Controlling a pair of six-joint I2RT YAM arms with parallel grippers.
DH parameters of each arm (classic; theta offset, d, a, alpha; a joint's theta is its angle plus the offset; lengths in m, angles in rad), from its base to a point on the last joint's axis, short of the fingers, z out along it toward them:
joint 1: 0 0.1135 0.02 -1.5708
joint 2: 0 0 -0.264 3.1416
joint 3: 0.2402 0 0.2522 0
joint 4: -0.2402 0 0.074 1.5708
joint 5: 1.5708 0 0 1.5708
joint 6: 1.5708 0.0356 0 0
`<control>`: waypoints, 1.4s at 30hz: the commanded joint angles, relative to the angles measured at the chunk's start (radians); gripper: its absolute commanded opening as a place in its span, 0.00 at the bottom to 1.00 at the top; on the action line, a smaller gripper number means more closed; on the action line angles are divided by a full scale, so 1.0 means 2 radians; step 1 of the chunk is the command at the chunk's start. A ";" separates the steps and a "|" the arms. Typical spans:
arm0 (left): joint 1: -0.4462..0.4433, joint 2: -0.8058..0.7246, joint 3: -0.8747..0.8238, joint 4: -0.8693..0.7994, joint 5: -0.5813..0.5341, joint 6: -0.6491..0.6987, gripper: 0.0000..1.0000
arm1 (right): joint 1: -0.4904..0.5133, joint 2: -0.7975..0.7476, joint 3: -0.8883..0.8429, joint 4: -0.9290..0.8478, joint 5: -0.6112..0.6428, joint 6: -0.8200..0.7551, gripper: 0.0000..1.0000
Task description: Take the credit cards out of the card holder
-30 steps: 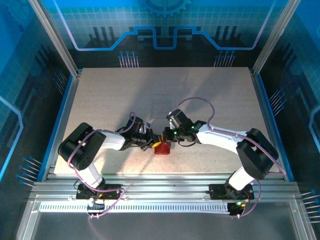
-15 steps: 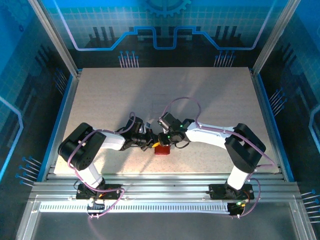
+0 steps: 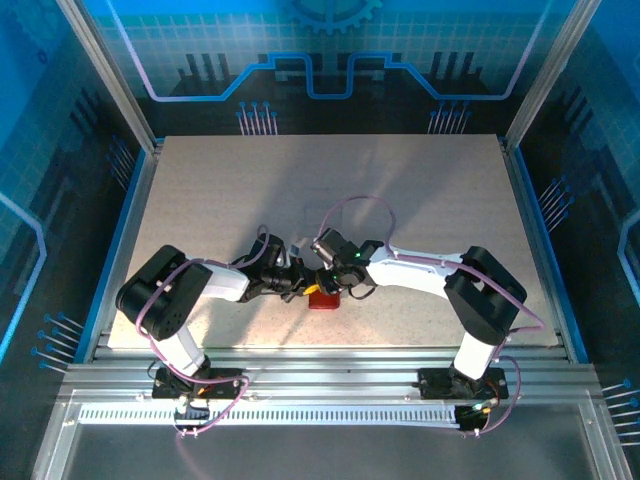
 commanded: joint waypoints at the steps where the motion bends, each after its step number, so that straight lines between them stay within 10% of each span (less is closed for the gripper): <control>1: 0.005 0.006 -0.010 -0.034 -0.008 -0.003 0.05 | 0.010 -0.007 -0.017 0.002 0.009 -0.008 0.28; 42: 0.032 0.038 0.041 -0.050 0.016 0.012 0.05 | 0.005 0.030 0.023 -0.036 0.005 -0.025 0.32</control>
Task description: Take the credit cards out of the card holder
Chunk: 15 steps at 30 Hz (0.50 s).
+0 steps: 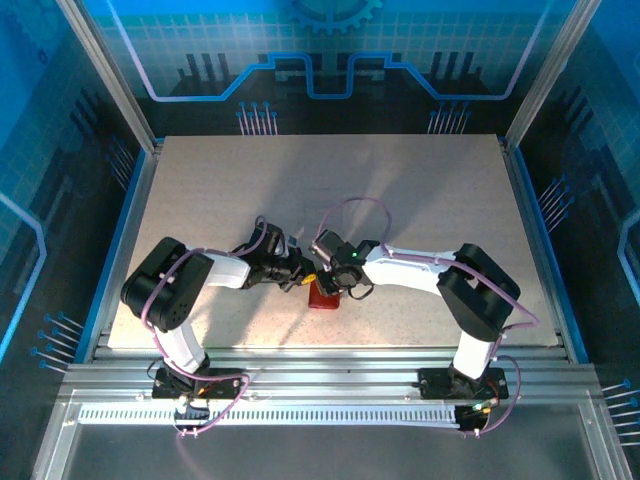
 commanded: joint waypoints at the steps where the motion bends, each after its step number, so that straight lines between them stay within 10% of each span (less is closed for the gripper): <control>1: 0.002 0.012 -0.012 -0.002 0.005 -0.003 0.05 | 0.007 0.012 0.011 -0.022 0.002 -0.017 0.33; 15: 0.002 0.016 -0.015 0.002 0.002 -0.005 0.05 | 0.047 0.045 0.049 -0.074 0.046 -0.044 0.39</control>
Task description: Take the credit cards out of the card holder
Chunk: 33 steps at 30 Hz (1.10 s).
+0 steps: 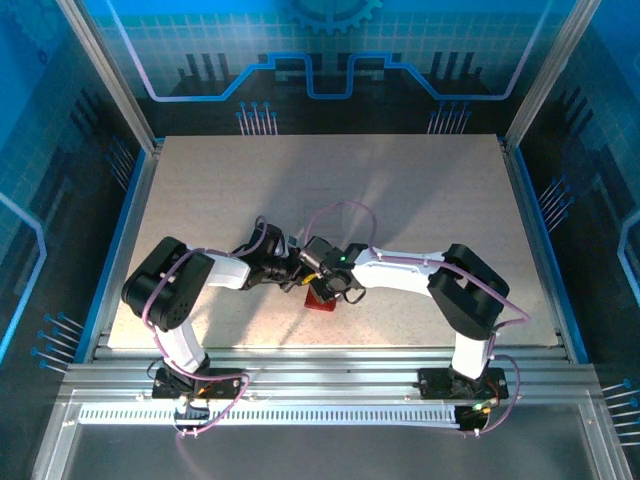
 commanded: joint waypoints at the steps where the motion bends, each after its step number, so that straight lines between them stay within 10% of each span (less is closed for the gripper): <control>1: 0.002 0.012 -0.011 -0.011 0.000 -0.002 0.05 | 0.016 0.021 0.020 -0.041 0.023 -0.010 0.39; 18: 0.003 0.003 -0.014 -0.024 -0.006 0.002 0.05 | 0.026 0.015 0.025 -0.059 0.089 0.011 0.07; 33: 0.004 0.009 -0.026 -0.022 -0.004 0.004 0.05 | -0.047 -0.118 -0.106 0.099 -0.025 0.081 0.00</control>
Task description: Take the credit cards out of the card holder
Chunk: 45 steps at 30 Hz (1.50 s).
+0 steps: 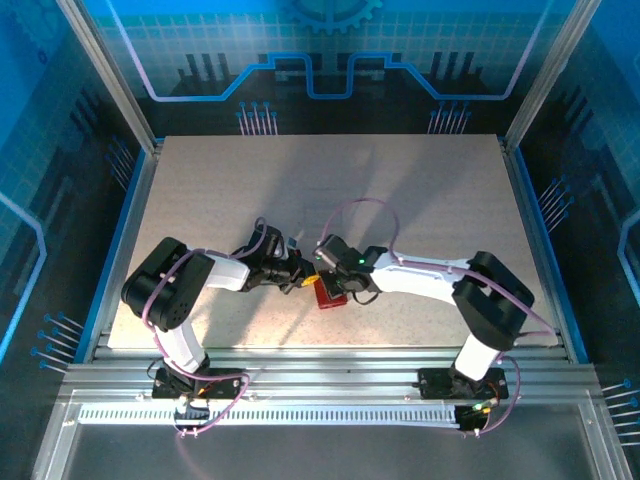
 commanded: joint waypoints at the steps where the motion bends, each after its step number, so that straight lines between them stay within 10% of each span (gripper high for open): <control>1: 0.002 0.010 -0.016 -0.030 -0.010 0.003 0.05 | -0.026 -0.046 -0.037 0.046 -0.043 0.035 0.00; 20: -0.014 -0.116 0.028 -0.154 -0.035 0.026 0.06 | -0.082 -0.065 -0.162 0.280 -0.188 0.160 0.00; 45: -0.057 0.018 -0.014 -0.023 -0.030 -0.032 0.02 | -0.083 -0.073 -0.172 0.294 -0.197 0.165 0.00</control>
